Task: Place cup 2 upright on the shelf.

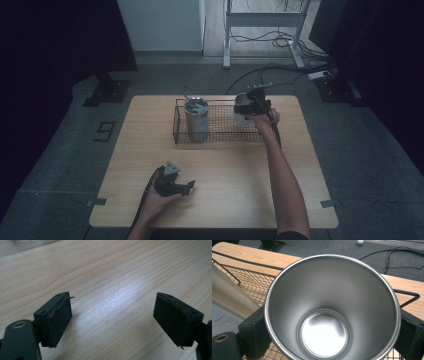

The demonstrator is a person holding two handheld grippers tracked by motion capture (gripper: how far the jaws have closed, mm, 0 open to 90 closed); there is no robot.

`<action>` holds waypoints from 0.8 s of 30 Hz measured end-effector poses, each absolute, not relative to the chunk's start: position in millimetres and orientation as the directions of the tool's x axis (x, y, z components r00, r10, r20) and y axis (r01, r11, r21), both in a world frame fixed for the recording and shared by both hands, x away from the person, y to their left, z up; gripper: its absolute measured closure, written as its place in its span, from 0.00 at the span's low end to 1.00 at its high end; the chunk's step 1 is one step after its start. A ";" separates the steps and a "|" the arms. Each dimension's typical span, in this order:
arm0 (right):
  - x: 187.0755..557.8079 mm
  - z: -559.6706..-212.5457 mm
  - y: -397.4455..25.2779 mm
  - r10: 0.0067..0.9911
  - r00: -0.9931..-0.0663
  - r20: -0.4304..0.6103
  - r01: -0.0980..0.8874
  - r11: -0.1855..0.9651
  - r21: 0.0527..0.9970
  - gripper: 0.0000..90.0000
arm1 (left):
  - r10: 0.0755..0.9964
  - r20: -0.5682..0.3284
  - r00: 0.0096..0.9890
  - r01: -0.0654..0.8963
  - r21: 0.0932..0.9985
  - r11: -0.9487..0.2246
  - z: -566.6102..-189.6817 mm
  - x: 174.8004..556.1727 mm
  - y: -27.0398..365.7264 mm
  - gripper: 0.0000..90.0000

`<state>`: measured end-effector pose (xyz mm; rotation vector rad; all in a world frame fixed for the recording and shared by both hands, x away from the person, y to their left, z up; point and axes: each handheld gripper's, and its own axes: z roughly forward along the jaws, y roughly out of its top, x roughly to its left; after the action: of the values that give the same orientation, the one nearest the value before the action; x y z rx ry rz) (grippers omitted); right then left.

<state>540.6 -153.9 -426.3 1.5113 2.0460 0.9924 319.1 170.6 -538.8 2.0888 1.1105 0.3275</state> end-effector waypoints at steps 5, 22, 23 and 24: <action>542.7 -432.4 -153.0 0.941 -0.329 0.084 0.655 0.163 0.737 0.08 | 0.797 -0.107 0.595 0.611 0.704 -0.362 -539.4 319.3 170.5 0.17; 548.5 -451.8 -150.0 0.945 -0.319 0.069 0.686 0.180 0.705 0.08 | 0.794 -0.103 0.599 0.610 0.701 -0.369 -540.6 318.9 169.8 0.17; 548.5 -453.1 -150.0 0.945 -0.320 0.066 0.688 0.184 0.702 0.08 | 0.794 -0.102 0.600 0.609 0.701 -0.370 -540.6 318.8 169.7 0.17; 548.7 -455.8 -149.6 0.946 -0.318 0.067 0.692 0.183 0.698 0.08 | 0.794 -0.102 0.600 0.609 0.701 -0.371 -540.6 318.9 169.7 0.17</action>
<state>548.7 -149.6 -455.8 1.5426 2.0857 0.9103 318.9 169.7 -540.6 2.1068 1.1044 0.3277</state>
